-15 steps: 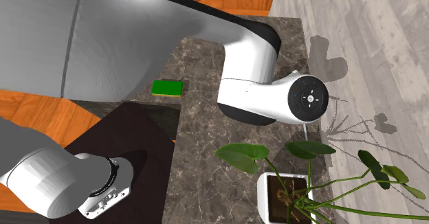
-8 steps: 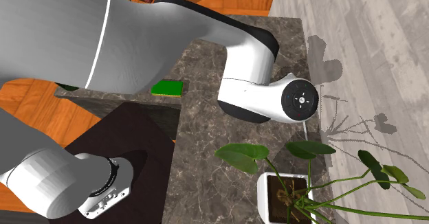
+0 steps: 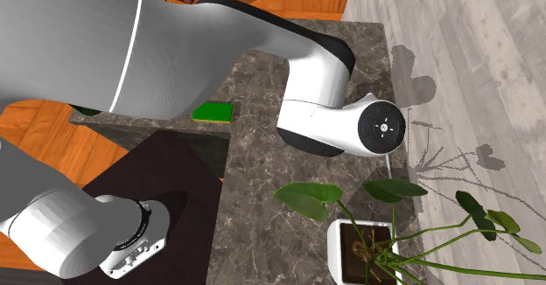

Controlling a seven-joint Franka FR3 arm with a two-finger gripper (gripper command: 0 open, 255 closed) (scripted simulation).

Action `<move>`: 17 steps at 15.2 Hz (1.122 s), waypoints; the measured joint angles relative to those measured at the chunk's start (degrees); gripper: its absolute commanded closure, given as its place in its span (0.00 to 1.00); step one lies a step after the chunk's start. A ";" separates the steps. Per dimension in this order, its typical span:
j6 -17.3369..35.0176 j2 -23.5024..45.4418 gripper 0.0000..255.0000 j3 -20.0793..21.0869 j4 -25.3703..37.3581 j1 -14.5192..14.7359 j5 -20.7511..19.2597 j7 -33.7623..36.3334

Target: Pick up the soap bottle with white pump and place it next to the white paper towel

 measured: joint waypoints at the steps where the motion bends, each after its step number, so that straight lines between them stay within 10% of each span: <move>1: 0.00 0.01 1.00 0.00 0.01 -0.01 0.00 -0.01; 17: -3.27 -5.06 1.00 -1.71 1.61 1.57 -6.85 6.15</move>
